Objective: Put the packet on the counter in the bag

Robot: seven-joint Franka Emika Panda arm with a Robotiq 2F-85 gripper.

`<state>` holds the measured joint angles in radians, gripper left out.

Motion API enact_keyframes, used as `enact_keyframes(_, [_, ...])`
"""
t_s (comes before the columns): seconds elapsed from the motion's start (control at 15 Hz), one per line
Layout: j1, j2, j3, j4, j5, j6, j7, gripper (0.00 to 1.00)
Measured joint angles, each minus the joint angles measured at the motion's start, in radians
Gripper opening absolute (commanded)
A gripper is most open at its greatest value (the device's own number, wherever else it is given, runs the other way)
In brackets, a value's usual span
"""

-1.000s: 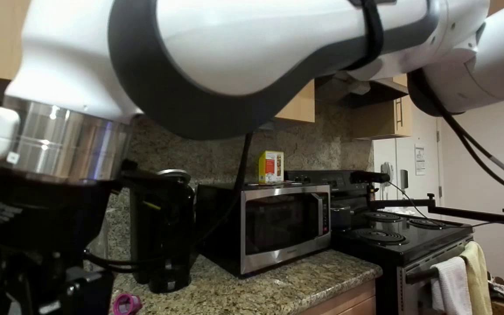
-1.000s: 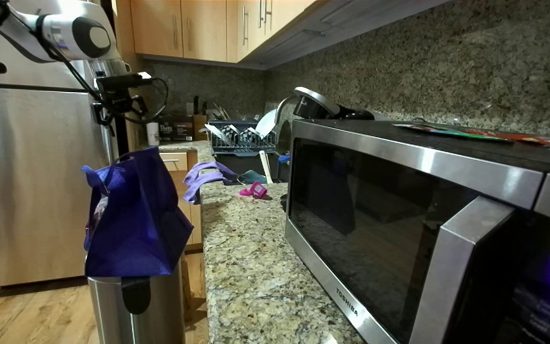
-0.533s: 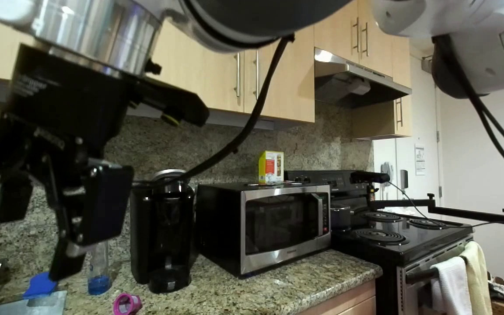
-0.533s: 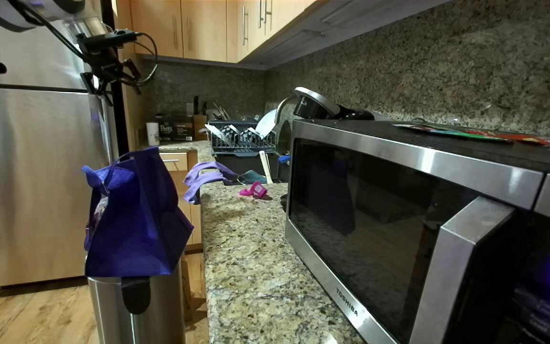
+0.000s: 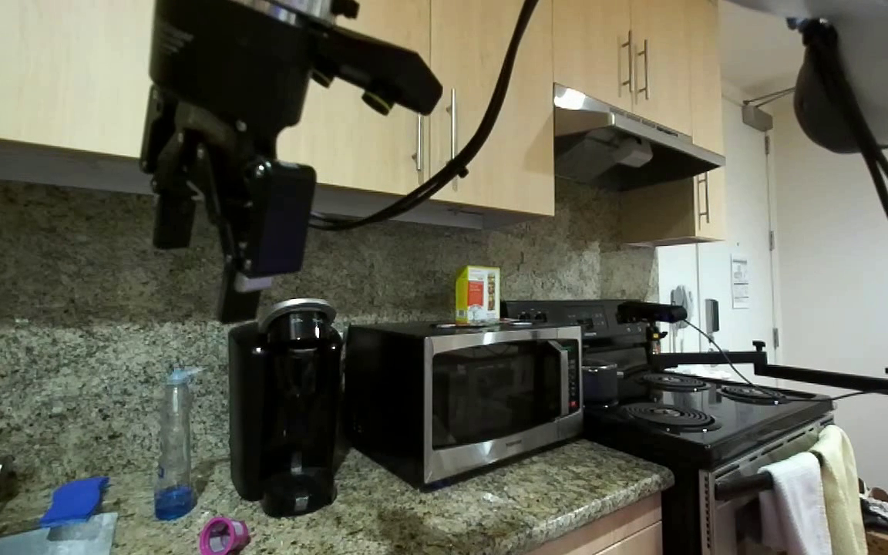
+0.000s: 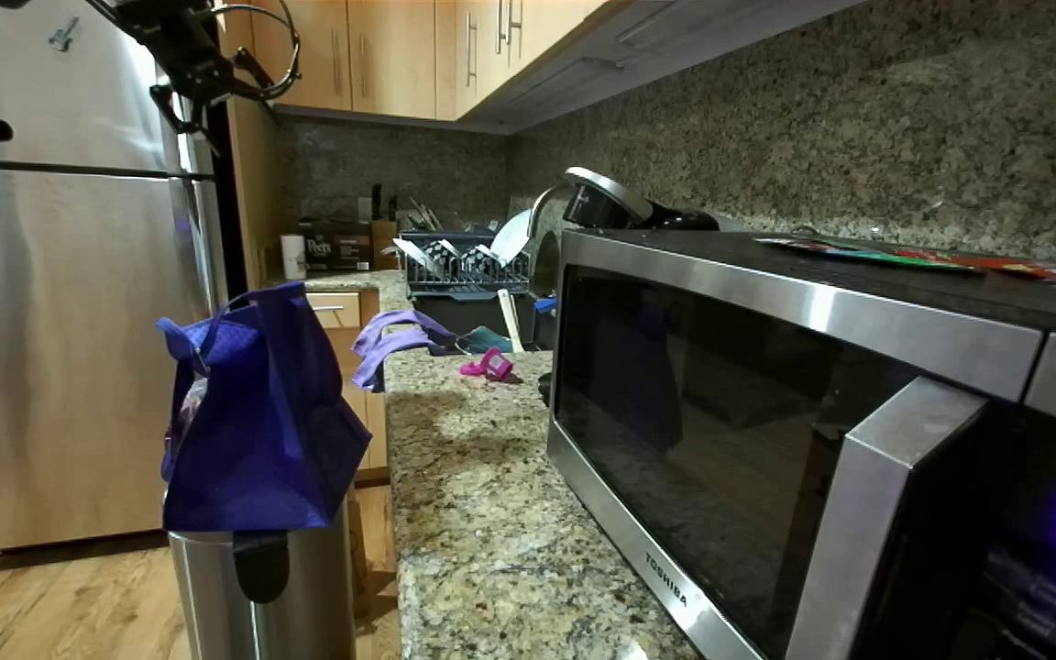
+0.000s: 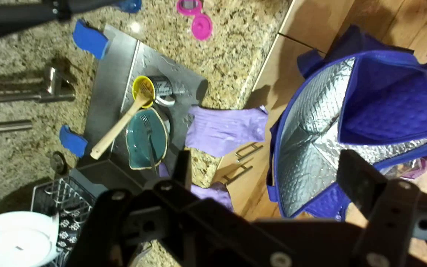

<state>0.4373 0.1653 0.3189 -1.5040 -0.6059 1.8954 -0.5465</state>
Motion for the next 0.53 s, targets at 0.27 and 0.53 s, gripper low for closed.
enact_keyframes(0.27, [-0.003,-0.028,-0.005,0.005,-0.031,-0.089,0.075,1.00])
enact_keyframes(0.53, [-0.005,-0.029,-0.007,0.005,-0.031,-0.107,0.095,1.00])
